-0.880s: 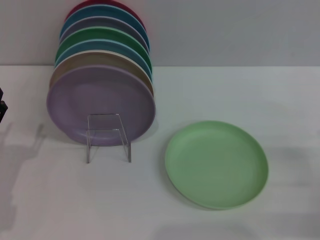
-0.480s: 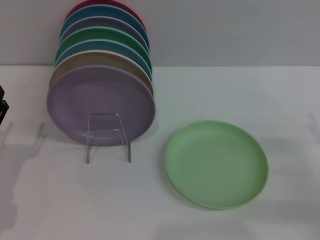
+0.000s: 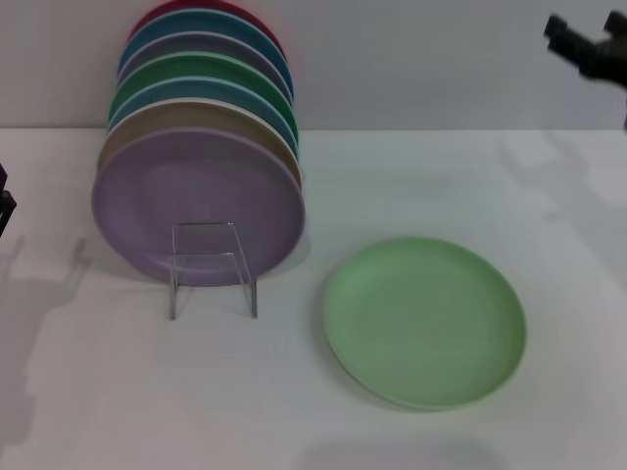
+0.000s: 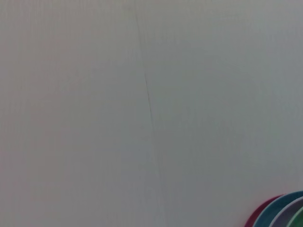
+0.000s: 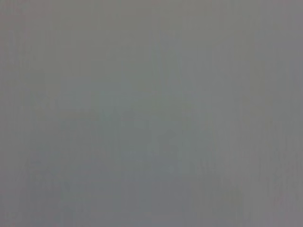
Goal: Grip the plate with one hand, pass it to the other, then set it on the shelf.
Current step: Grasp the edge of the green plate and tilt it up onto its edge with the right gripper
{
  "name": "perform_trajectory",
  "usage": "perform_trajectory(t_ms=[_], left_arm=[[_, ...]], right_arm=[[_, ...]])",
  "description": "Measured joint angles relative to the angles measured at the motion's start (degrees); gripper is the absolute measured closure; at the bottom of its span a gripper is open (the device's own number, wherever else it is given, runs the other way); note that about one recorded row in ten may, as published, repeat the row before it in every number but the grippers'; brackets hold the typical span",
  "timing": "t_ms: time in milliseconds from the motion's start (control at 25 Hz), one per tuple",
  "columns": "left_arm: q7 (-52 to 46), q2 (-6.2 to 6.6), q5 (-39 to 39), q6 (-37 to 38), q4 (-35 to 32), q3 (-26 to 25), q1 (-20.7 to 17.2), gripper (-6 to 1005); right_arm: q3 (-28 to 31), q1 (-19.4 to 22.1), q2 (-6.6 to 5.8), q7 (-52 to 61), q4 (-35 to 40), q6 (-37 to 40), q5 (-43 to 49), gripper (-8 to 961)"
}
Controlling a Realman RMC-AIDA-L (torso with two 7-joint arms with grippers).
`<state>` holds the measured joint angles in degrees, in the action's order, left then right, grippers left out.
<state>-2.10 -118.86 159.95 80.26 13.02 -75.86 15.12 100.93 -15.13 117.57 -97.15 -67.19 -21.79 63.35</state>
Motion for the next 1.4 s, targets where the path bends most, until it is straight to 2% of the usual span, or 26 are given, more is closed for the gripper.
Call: perform_trajectory(t_ms=[80, 120, 160, 200, 280, 320, 360, 480, 520, 560, 720, 840, 920, 1040, 1240, 1320, 1400], left_arm=[[0.04, 0.00, 0.00, -0.02, 0.10, -0.05, 0.09, 188], [0.08, 0.02, -0.01, -0.07, 0.16, -0.08, 0.21, 188], [0.08, 0.02, -0.01, -0.07, 0.16, -0.08, 0.21, 188], [0.08, 0.03, -0.02, -0.08, 0.13, -0.11, 0.34, 188], [0.09, 0.03, -0.09, -0.09, -0.08, -0.21, 0.65, 189], [0.10, 0.04, -0.08, -0.10, -0.07, -0.29, 0.74, 189], [0.10, 0.07, -0.09, -0.11, 0.01, -0.58, 0.80, 189], [0.11, 0.10, -0.10, -0.16, -0.04, -1.32, 1.15, 189], [0.13, 0.12, -0.10, -0.66, -0.27, -1.74, 1.58, 189], [0.13, 0.12, -0.10, -0.66, -0.27, -1.74, 1.58, 190], [0.15, 0.13, -0.09, -2.17, -0.42, -2.80, 2.17, 190], [0.16, 0.17, -0.09, -2.50, -0.46, -3.03, 2.23, 190], [0.17, 0.23, -0.08, -2.65, -0.39, -3.10, 2.28, 191], [0.17, 0.23, -0.08, -2.66, -0.10, -3.14, 2.29, 191], [0.17, 0.22, -0.07, -2.71, 0.14, -3.15, 2.43, 192], [0.17, 0.21, -0.08, -2.74, -0.20, -3.16, 2.97, 192], [0.17, 0.21, -0.08, -2.74, -0.31, -3.16, 3.10, 192]], right_arm=[[-0.62, 0.42, -0.35, 16.74, -6.67, 3.68, 14.14, 123], [0.90, 0.28, -0.51, 36.24, -11.95, 2.76, 29.69, 122], [0.90, 0.28, -0.51, 36.24, -11.95, 2.76, 29.69, 122], [1.83, -0.08, -0.54, 44.09, -13.68, 0.78, 36.04, 122], [4.07, -1.31, -0.57, 58.54, -16.67, -6.56, 48.01, 122], [6.27, -2.68, -0.44, 69.58, -18.96, -16.34, 58.07, 122], [6.27, -2.68, -0.44, 69.58, -18.96, -16.34, 58.07, 123], [9.45, -4.10, -0.21, 77.85, -20.32, -29.53, 64.88, 123], [12.34, -4.82, -0.21, 78.45, -20.51, -37.82, 65.21, 123], [12.34, -4.82, -0.21, 78.45, -20.51, -37.82, 65.21, 124], [19.62, -5.97, -0.19, 80.97, -22.66, -53.12, 65.08, 124], [21.19, -6.24, -0.37, 82.29, -23.83, -57.35, 66.76, 125], [22.25, -7.33, -1.06, 83.70, -24.17, -62.92, 71.18, 125], [22.34, -7.88, -1.21, 83.81, -23.39, -65.75, 73.24, 126], [22.37, -10.12, -1.37, 83.27, -17.68, -69.03, 76.13, 126], [22.13, -12.14, -2.00, 82.38, -12.88, -69.32, 78.17, 125], [22.05, -12.92, -2.24, 82.03, -11.46, -69.34, 79.35, 125]])
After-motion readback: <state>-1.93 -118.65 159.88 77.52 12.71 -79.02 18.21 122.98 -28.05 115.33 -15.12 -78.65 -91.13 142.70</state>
